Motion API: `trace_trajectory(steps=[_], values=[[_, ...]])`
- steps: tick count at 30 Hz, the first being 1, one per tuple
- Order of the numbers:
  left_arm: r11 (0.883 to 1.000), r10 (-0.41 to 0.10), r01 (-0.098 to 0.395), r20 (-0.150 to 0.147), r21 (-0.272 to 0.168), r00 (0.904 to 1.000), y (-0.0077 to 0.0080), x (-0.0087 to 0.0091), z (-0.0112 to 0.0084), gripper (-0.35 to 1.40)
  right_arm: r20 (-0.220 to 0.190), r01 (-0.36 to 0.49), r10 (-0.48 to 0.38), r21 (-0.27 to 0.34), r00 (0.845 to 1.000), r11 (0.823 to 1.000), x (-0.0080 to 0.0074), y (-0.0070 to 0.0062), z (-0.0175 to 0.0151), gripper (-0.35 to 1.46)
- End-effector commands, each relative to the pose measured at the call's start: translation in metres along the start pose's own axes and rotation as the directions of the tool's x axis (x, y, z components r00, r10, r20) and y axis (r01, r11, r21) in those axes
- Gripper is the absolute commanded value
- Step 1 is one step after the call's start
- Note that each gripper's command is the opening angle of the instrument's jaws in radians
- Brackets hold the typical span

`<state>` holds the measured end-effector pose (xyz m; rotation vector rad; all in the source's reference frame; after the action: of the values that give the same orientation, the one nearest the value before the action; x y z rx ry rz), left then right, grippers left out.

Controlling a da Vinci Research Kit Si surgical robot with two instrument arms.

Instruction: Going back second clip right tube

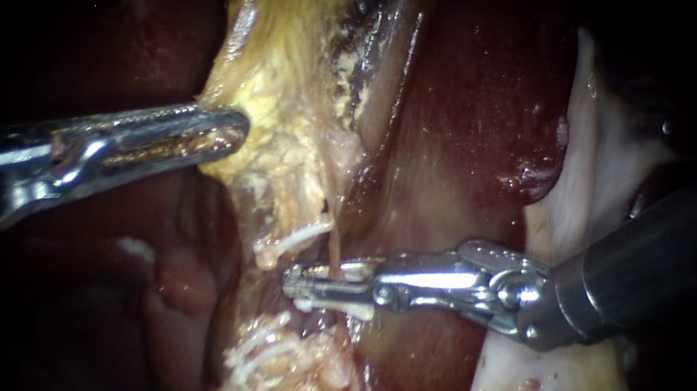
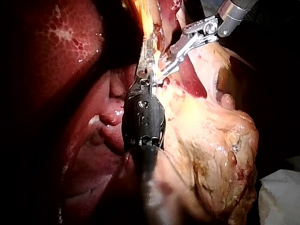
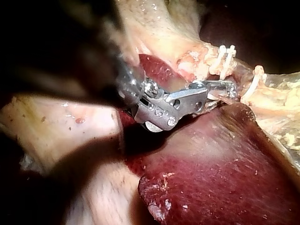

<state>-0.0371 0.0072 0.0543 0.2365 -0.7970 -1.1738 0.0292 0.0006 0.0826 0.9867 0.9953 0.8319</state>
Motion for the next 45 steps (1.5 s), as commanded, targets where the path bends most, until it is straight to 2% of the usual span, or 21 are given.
trace_trajectory(steps=[1, 3, 4, 6, 8, 10, 11, 12, 16, 22, 24, 26, 28, 30, 33, 37, 39, 44, 45], values=[[1.0, 0.0, 0.0, 0.0, 0.001, 1.0, 0.0, 0.0, 0.0, -0.35, 0.0, 0.0, 0.0, 0.0, 1.0, 1.0, 0.0, 0.0, 0.0, -0.35], [1.0, 0.0, 0.0, 0.0, 0.001, 1.0, 0.0, 0.0, 0.0, -0.35, 0.0, 0.0, 0.0, 0.001, 1.0, 1.0, 0.0, 0.0, 0.0, -0.35], [1.0, 0.0, 0.0, 0.0, 0.001, 1.0, 0.0, 0.0, 0.0, -0.35, 0.0, -0.006, 0.006, 0.0, 1.0, 1.0, 0.0, 0.0, 0.0, -0.1], [1.0, 0.0, 0.0, 0.0, 0.001, 1.0, 0.0, 0.0, 0.0, -0.35, 0.0, 0.036, -0.036, 0.0, 0.999, 0.999, 0.0, 0.0001, 0.0, 0.29], [1.0, 0.0, 0.0, 0.0, 0.001, 1.0, 0.0, 0.0, 0.0, -0.35, -0.013, 0.1, -0.101, -0.005, 0.995, 0.995, 0.0001, 0.0002, 0.0001, 0.47], [1.0, 0.0, 0.0, 0.0, 0.001, 1.0, 0.0, 0.0, -0.0001, -0.35, -0.036, 0.176, -0.177, -0.02, 0.984, 0.984, 0.0002, 0.0003, 0.0002, 0.58], [1.0, 0.0, 0.0, 0.0, 0.001, 1.0, 0.0, 0.0, -0.0001, -0.35, -0.057, 0.216, -0.218, -0.038, 0.974, 0.976, 0.0003, 0.0004, 0.0003, 0.6], [1.0, 0.0, 0.0, 0.0, 0.001, 1.0, 0.0, 0.0, -0.0001, -0.35, -0.061, 0.261, -0.263, -0.048, 0.963, 0.964, 0.0003, 0.0005, 0.0003, 0.6], [1.0, 0.0, 0.0, -0.001, 0.001, 1.0, 0.0001, 0.0, -0.0001, -0.35, -0.057, 0.317, -0.32, -0.053, 0.946, 0.947, 0.0001, 0.0008, -0.0005, 0.6], [1.0, 0.0, 0.0, -0.001, 0.002, 1.0, 0.0001, -0.0001, -0.0003, -0.35, -0.047, 0.42, -0.422, -0.046, 0.906, 0.906, -0.0001, 0.0003, -0.0031, 0.6], [1.0, 0.0, 0.0, -0.001, 0.002, 1.0, 0.0001, -0.0001, -0.0003, -0.35, -0.046, 0.438, -0.44, -0.046, 0.897, 0.898, 0.0002, -0.0001, -0.0042, 0.6], [1.0, 0.0, 0.0, -0.001, 0.002, 1.0, 0.0001, -0.0001, -0.0003, -0.35, -0.042, 0.479, -0.481, -0.041, 0.876, 0.877, 0.0007, -0.0007, -0.0059, 0.6], [1.0, 0.0, 0.0, -0.001, 0.002, 1.0, 0.0001, -0.0001, -0.0003, -0.35, -0.041, 0.505, -0.506, -0.037, 0.862, 0.862, 0.0013, -0.0014, -0.0074, 0.6], [1.0, 0.0, 0.0, -0.001, 0.002, 1.0, 0.0001, -0.0001, -0.0003, -0.35, -0.038, 0.54, -0.541, -0.03, 0.84, 0.841, 0.0019, -0.0021, -0.0088, 0.6], [1.0, 0.0, 0.0, -0.001, 0.002, 1.0, 0.0001, -0.0001, -0.0003, -0.35, -0.039, 0.603, -0.605, -0.042, 0.796, 0.796, 0.0036, -0.0035, -0.0114, 0.6], [1.0, 0.0, 0.0, -0.001, 0.002, 1.0, 0.0001, -0.0001, -0.0003, -0.35, -0.044, 0.656, -0.659, -0.058, 0.751, 0.752, 0.0055, -0.0051, -0.0139, 0.6], [1.0, 0.0, 0.0, -0.001, 0.002, 1.0, 0.0001, 0.0, -0.0003, -0.35, -0.051, 0.674, -0.676, -0.056, 0.735, 0.737, 0.0061, -0.0058, -0.0148, 0.6], [1.0, 0.002, -0.002, 0.0, 0.002, 1.0, 0.0004, 0.0002, 0.0001, -0.35, -0.056, 0.697, -0.699, -0.056, 0.713, 0.715, 0.0064, -0.0066, -0.0153, 0.6], [1.0, 0.003, -0.003, 0.001, 0.002, 1.0, 0.0005, 0.0004, 0.0003, -0.35, -0.055, 0.697, -0.699, -0.059, 0.713, 0.715, 0.0064, -0.0066, -0.0152, 0.6]])
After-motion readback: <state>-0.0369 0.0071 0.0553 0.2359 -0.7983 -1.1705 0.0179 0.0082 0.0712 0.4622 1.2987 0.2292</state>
